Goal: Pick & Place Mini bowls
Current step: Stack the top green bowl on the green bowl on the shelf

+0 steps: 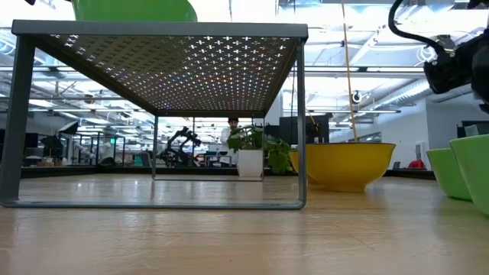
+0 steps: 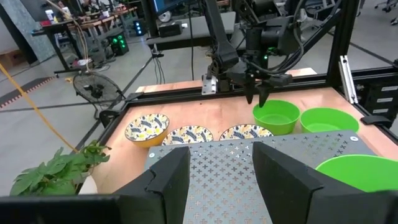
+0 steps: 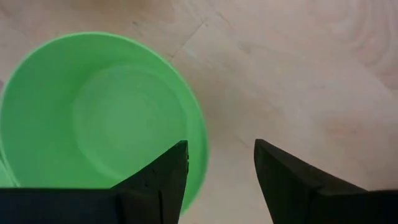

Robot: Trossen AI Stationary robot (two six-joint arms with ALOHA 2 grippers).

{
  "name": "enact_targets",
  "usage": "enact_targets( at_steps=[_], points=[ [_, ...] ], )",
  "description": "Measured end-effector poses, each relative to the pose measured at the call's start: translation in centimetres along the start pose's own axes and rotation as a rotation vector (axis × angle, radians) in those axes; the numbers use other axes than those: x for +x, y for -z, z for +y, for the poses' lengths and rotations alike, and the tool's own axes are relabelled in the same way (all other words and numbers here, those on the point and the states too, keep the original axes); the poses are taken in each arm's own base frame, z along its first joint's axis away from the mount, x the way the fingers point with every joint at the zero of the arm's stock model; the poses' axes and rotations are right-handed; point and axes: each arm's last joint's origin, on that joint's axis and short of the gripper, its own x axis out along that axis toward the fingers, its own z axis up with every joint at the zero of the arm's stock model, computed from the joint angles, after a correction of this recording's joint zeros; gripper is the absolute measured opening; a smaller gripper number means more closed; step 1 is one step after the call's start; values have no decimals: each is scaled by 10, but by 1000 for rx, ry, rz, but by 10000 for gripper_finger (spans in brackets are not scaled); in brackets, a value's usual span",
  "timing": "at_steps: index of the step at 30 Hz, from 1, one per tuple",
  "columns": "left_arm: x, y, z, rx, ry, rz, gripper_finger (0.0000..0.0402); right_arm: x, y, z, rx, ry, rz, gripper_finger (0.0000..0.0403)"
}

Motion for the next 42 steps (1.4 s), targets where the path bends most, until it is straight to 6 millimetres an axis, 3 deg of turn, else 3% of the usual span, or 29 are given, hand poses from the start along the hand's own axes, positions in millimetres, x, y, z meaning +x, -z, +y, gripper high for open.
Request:
enact_targets(
  at_steps=[14, 42],
  points=[
    [0, 0, 0, 0, 0, 0, 179, 0, 0, 5, 28, -54, 13, 171],
    [0, 0, 0, 1, 0, 0, 179, 9, 0, 5, 20, 32, 4, 171]
  ],
)
